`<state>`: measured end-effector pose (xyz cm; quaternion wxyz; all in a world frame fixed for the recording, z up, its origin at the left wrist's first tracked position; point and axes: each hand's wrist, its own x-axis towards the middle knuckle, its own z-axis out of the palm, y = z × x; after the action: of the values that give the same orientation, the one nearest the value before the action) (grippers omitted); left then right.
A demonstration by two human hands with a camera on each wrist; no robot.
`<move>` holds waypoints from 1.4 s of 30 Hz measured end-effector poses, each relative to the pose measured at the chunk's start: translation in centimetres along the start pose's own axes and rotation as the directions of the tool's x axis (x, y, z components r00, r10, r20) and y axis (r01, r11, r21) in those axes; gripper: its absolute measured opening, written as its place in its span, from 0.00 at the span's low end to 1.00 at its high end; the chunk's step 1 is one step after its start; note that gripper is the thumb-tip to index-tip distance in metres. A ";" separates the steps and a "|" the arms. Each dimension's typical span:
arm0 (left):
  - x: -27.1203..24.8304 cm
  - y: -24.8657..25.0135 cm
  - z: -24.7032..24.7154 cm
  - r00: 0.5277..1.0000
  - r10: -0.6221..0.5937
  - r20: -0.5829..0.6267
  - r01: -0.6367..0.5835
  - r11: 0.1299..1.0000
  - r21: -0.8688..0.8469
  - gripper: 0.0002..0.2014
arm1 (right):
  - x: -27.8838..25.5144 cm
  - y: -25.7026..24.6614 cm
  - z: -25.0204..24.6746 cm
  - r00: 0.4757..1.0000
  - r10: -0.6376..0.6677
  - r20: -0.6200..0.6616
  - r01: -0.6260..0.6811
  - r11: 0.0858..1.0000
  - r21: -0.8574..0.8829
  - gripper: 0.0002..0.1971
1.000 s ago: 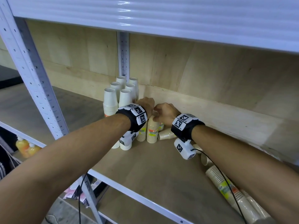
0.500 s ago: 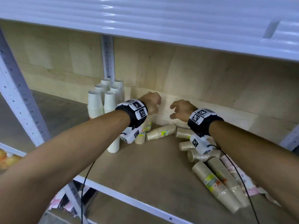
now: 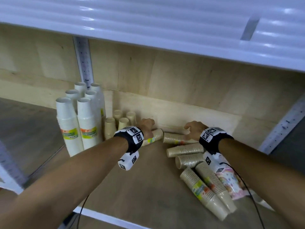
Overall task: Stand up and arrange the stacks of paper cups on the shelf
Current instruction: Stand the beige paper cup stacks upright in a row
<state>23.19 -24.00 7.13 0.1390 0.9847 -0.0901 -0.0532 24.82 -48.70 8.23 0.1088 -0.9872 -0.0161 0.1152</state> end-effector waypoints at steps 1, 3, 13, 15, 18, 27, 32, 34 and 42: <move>0.1 0.0 0.3 1.000 0.006 0.001 -0.006 1.000 0.020 0.27 | 0.3 0.4 0.3 1.000 0.007 0.002 -0.007 1.000 -0.001 0.32; 0.9 -0.3 1.3 1.000 0.002 0.005 -0.002 1.000 0.021 0.28 | 0.9 1.0 0.7 1.000 0.007 0.005 -0.007 1.000 -0.012 0.32; 2.5 -1.1 4.6 0.993 -0.106 0.052 0.102 0.992 0.071 0.06 | 3.6 1.7 2.2 0.998 -0.010 0.063 0.013 0.999 -0.045 0.32; 2.6 -1.4 4.7 0.994 -0.086 0.069 0.081 0.994 0.075 0.12 | 3.8 1.7 2.4 0.994 -0.054 0.094 0.060 0.997 -0.054 0.29; 2.7 -2.0 5.0 0.997 -0.053 0.050 0.048 0.995 0.088 0.17 | 4.3 2.1 2.8 0.986 -0.099 0.131 0.108 0.992 -0.064 0.30; 2.5 -3.0 6.1 1.000 -0.004 0.019 0.002 0.995 0.104 0.24 | 5.0 2.1 3.2 0.987 -0.109 0.116 0.118 0.990 -0.075 0.34; 2.3 -2.9 6.1 0.999 -0.012 0.038 0.007 0.993 0.114 0.25 | 5.0 2.2 3.2 0.992 -0.097 0.084 0.105 0.991 -0.089 0.33; 2.2 -2.4 6.0 0.998 -0.030 0.054 0.023 0.991 0.131 0.25 | 4.6 2.1 3.2 0.993 -0.097 0.063 0.102 0.991 -0.086 0.32; 2.1 -1.0 4.8 1.000 -0.024 -0.018 0.026 0.991 0.135 0.19 | 2.3 1.2 1.6 0.995 -0.097 -0.039 0.093 0.991 -0.093 0.26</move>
<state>24.75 -24.73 2.10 0.0722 0.9933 -0.0800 -0.0406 26.65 -49.44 5.89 0.0694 -0.9916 -0.0659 0.0873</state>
